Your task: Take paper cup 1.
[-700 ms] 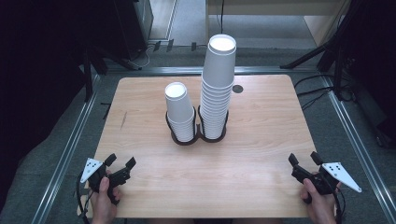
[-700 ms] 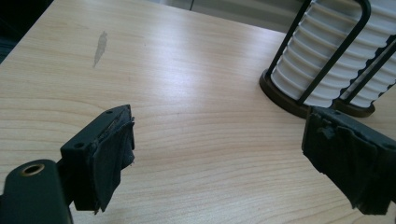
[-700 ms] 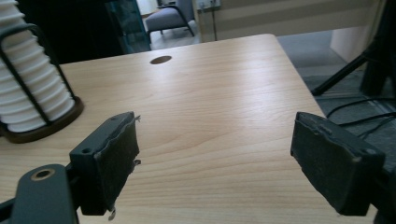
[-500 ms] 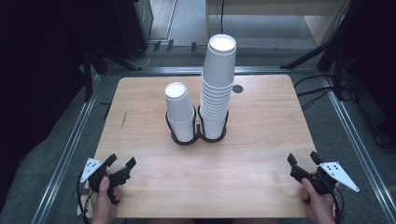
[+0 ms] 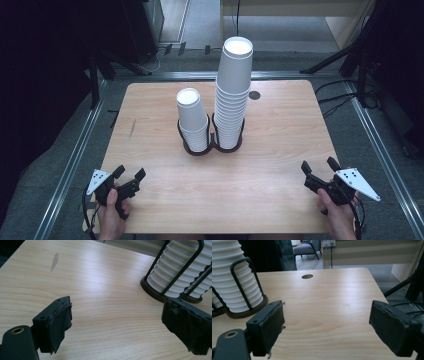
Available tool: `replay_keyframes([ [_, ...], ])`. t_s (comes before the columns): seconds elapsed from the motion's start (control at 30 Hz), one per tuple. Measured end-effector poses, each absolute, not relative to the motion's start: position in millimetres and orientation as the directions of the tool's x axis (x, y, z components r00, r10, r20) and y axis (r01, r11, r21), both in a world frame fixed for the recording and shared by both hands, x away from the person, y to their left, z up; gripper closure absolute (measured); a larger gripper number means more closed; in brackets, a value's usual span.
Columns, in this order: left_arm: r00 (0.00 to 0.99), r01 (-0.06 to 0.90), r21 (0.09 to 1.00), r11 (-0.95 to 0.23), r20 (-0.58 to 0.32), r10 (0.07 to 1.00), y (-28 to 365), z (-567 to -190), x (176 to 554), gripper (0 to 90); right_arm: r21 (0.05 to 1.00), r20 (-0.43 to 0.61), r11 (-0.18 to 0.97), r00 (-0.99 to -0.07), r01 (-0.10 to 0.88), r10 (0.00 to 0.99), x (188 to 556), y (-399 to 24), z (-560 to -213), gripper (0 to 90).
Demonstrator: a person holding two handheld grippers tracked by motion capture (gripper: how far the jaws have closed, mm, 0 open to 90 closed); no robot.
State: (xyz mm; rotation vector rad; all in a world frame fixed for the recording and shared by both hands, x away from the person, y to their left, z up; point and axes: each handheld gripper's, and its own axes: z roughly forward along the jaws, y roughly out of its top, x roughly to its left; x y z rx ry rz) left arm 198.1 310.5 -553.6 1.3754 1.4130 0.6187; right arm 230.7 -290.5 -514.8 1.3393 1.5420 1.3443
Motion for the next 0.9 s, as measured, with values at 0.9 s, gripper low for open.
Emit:
replay_keyframes([
  [0.9, 0.2, 0.412, 0.89, 0.194, -0.296, 0.934, 309, -554, 199, 9.6, 0.982, 0.089, -0.021, -0.361, 0.189, 0.928, 254, -234, -427, 0.0],
])
